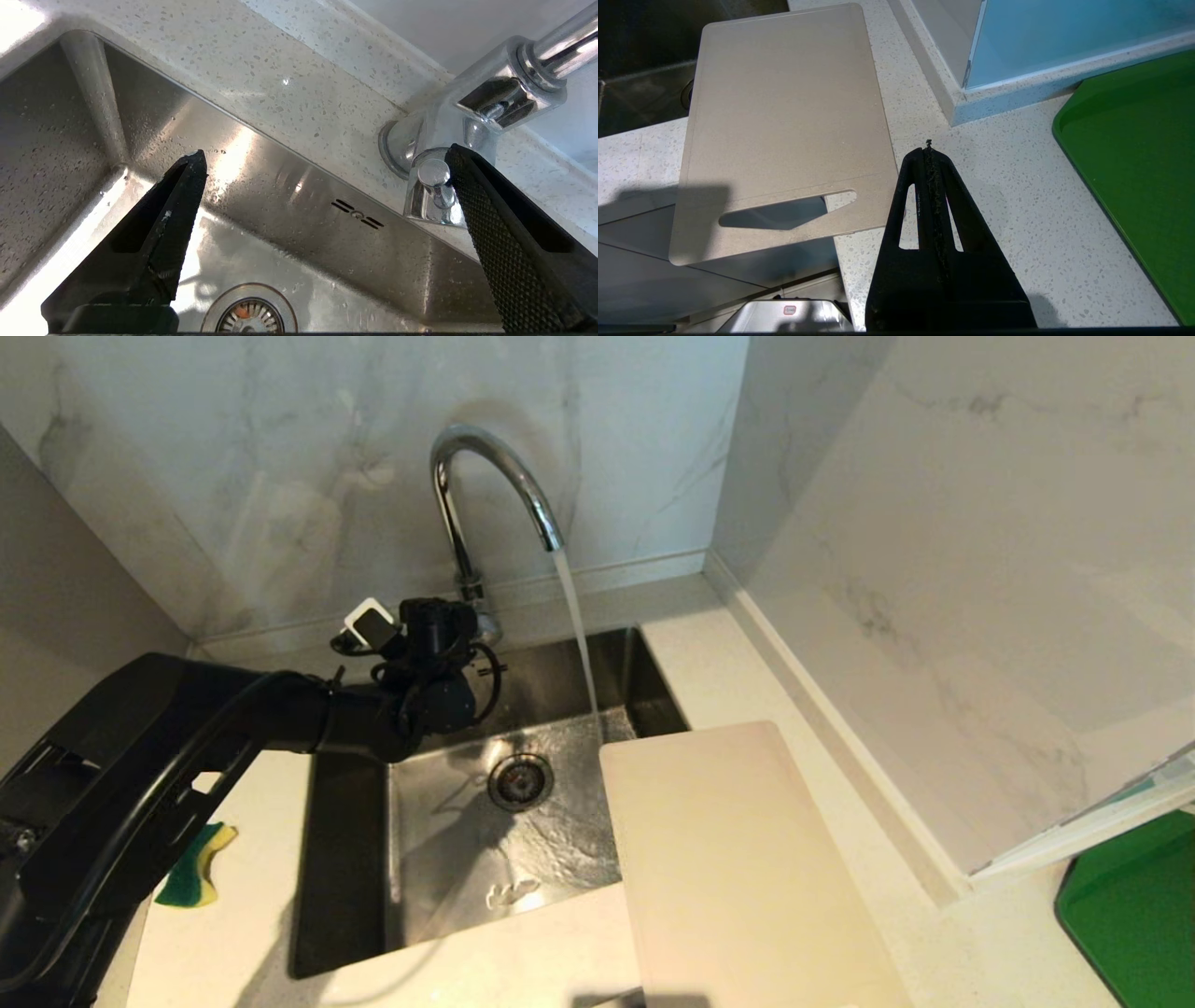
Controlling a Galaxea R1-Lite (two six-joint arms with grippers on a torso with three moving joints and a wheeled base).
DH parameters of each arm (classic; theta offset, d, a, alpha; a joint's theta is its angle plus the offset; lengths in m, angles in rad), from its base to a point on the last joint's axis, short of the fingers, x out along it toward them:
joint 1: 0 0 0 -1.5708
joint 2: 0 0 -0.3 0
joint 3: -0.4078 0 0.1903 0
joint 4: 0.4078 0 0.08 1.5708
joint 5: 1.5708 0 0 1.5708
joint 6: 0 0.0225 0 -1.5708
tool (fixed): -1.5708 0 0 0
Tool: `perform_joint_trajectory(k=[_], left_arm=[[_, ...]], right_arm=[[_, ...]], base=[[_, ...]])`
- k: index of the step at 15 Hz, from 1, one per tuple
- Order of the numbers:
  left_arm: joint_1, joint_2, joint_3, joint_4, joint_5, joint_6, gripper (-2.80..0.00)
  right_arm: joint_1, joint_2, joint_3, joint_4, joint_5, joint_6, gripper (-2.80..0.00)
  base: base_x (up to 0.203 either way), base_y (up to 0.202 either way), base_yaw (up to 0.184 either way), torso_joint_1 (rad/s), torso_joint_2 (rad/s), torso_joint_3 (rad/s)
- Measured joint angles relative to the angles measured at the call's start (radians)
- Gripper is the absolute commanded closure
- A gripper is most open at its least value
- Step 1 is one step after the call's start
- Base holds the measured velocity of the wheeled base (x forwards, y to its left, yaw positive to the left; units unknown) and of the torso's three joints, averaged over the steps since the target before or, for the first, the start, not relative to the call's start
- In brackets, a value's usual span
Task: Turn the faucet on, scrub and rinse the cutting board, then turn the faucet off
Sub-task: Turn on the tap, then pick up the cleaning cloth
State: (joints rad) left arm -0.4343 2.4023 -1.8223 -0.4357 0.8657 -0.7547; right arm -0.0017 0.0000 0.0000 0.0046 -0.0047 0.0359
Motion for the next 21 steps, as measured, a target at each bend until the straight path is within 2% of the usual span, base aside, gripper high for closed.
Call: perform_joint_trajectory(k=[4,12,14,17,18,21], left_arm=[[-0.006,-0.034,0.001,0.025,-0.005,0.005,-2.8],[-0.026,-0.255,0.004,0.256,-0.072,0.017,-2.8],[-0.022,-0.337,0.006,0.313,-0.114,0.026,-2.8],[-0.013,-0.438,0.006,0.434,-0.216,0.037,-2.8],[-0.01,-0.46,0.006,0.462,-0.227,0.038,0.0],[0.0,-0.51,0.03,0.545,-0.253,0.038,0.0]], right_arm=[[0.0,0.0,0.0,0.0,0.0,0.0,0.0],[0.0,0.0,0.0,0.0,0.0,-0.001,0.0],[0.0,0.0,0.0,0.0,0.0,-0.001,0.0],[0.0,0.0,0.0,-0.001,0.0,-0.003,0.0],[0.0,0.0,0.0,-0.001,0.0,-0.003,0.0],[0.0,0.0,0.0,-0.002,0.0,-0.003,0.0]], base=[[0.0,0.0,0.0,0.0,0.0,0.0],[0.0,0.0,0.0,0.0,0.0,0.0],[0.0,0.0,0.0,0.0,0.0,0.0],[0.0,0.0,0.0,0.0,0.0,0.0],[0.0,0.0,0.0,0.0,0.0,0.0],[0.0,0.0,0.0,0.0,0.0,0.0]])
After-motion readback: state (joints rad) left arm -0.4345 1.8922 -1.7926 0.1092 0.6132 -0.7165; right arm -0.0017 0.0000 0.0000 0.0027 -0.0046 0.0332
